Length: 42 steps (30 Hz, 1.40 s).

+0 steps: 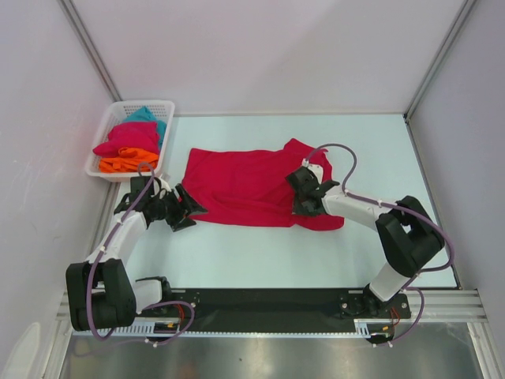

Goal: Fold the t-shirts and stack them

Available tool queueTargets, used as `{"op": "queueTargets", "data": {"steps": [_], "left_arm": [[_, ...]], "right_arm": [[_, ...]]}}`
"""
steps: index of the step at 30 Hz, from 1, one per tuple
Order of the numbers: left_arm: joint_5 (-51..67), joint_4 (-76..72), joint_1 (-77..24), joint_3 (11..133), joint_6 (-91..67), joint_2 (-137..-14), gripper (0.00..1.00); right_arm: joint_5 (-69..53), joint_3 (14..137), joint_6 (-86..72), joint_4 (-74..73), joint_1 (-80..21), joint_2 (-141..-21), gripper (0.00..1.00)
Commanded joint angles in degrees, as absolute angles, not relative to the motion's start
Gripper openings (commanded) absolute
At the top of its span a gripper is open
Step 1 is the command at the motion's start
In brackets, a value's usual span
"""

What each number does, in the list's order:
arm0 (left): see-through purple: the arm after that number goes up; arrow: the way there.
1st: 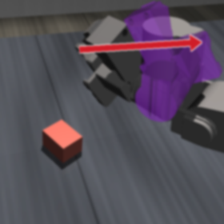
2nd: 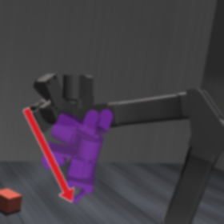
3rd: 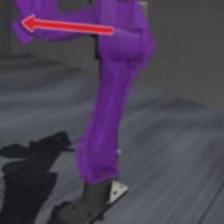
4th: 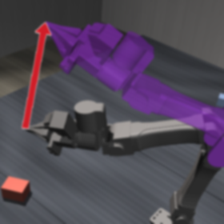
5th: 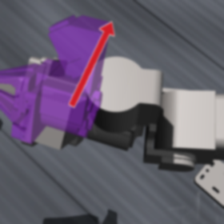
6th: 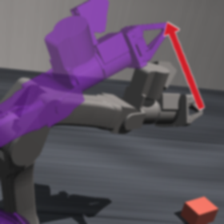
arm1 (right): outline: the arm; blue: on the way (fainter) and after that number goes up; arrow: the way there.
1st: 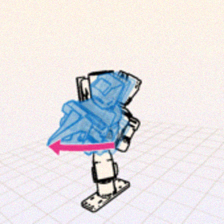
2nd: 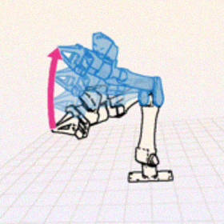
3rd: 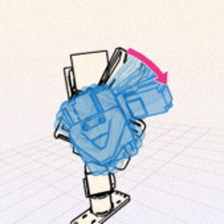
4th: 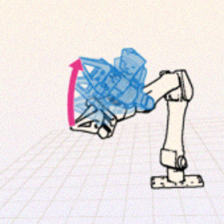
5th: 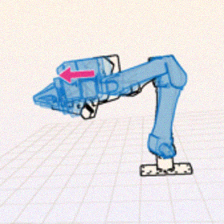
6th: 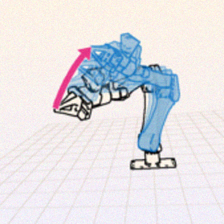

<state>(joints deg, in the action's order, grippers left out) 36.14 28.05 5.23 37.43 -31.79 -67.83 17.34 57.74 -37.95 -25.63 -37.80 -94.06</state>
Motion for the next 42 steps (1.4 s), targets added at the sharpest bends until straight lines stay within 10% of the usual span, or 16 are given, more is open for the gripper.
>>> {"op": "queueTargets", "data": {"steps": [1, 5, 30, 33, 42], "left_arm": [[35.86, 27.51, 4.92, 37.09, -30.23, -66.97, 0.7], [35.86, 27.07, 4.92, 36.83, -30.32, -67.32, 0.7], [35.6, 28.04, 5.01, 38.67, -29.88, -67.33, 0.7], [35.42, 28.48, 5.01, 39.11, -29.62, -67.41, 0.7], [34.81, 28.57, 5.01, 39.64, -29.27, -68.47, 0.7]], "right_arm": [[16.79, 56.78, -38.67, -23.65, -38.23, -94.83, 0.28], [16.79, 56.6, -38.06, -23.29, -38.06, -95.18, 0.0], [20.75, 75.66, -24.88, -28.74, -28.22, -101.32, 0.01], [18.91, 79.26, -23.82, -30.05, -27.33, -105.18, 0.36], [19.86, 77.35, -24.26, -31.82, -27.25, -101.09, 0.59]]}}
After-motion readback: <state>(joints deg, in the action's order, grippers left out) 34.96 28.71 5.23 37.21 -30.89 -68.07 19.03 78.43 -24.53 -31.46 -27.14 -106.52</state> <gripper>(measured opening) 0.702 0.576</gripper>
